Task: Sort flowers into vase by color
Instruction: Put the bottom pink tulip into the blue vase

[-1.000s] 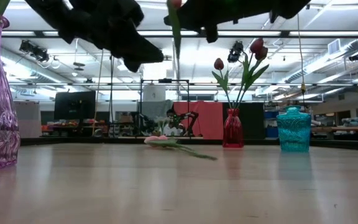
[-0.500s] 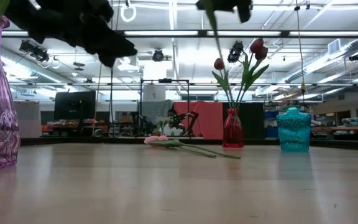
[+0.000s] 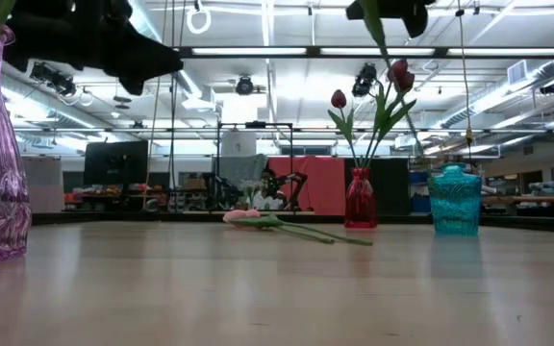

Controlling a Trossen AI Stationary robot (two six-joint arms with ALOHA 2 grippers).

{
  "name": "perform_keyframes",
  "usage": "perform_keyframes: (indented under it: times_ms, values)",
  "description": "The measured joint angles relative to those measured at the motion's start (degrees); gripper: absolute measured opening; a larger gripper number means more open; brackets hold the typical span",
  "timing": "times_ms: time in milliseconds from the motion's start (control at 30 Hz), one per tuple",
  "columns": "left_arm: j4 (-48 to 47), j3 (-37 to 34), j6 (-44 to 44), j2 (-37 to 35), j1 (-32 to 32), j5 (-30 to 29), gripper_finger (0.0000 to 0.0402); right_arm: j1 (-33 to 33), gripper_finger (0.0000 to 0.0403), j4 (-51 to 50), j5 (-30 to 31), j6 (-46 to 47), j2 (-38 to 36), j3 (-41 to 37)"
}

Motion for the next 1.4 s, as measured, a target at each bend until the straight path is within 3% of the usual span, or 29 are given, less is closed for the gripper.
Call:
perform_keyframes:
  times_ms: [400, 667, 1100, 1400]
  values:
    - [3.97, -5.54, -1.73, -6.95, 0.00, -0.96, 0.0127, -0.01, 0.0009, 4.11, -0.33, 2.49, -14.79, -10.17]
    - [7.59, -7.35, -1.64, -7.60, 0.00, -6.42, 0.0127, 0.13, 0.0009, 4.17, 1.47, 2.29, -22.64, -14.41]
    - [7.49, -7.37, -1.55, -7.47, 0.00, -6.39, 0.0127, -0.39, 0.0009, 11.76, 1.27, 0.33, -23.62, -19.72]
    - [7.49, -7.37, -1.55, -7.47, 0.00, -6.33, 0.0127, -0.87, 0.0009, 11.70, 0.55, -0.71, -23.52, -19.79]
